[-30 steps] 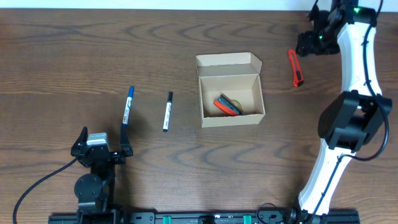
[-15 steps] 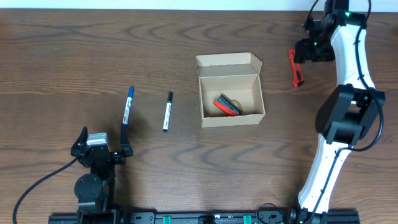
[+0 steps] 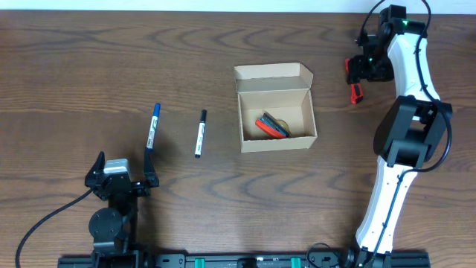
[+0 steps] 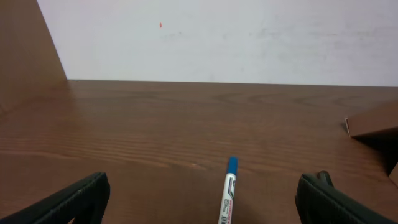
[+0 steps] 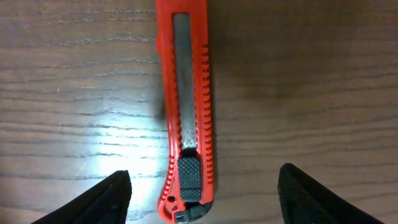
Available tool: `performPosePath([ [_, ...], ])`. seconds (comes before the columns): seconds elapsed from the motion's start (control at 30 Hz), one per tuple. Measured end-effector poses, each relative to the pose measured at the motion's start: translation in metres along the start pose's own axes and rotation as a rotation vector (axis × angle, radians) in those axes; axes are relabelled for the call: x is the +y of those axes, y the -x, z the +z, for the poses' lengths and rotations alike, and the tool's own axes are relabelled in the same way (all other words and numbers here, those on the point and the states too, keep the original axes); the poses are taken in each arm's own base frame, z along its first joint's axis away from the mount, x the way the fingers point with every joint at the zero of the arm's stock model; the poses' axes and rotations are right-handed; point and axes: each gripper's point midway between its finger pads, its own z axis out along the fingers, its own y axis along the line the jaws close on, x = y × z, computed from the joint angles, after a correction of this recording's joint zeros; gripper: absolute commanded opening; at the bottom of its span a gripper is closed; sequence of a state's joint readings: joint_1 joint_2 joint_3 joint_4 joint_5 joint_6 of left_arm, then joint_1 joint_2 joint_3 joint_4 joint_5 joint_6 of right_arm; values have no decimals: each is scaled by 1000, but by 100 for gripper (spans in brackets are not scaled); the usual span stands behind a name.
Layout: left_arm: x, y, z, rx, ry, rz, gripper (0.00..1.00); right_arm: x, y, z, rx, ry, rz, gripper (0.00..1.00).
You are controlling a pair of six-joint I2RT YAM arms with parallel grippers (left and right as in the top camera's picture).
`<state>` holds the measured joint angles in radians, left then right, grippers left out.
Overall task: Pack container
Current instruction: 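Lower the right gripper, grasp the box cutter and lift it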
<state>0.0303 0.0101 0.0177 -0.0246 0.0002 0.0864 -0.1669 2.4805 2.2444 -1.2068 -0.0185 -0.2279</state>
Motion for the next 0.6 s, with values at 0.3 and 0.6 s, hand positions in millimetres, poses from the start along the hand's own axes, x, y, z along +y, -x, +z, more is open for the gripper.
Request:
performPosePath([
  [0.3, 0, 0, 0, 0, 0, 0, 95, -1, 3, 2, -12, -3, -1, 67],
  [0.6, 0, 0, 0, 0, 0, 0, 95, 10, 14, 3, -43, -14, -27, 66],
])
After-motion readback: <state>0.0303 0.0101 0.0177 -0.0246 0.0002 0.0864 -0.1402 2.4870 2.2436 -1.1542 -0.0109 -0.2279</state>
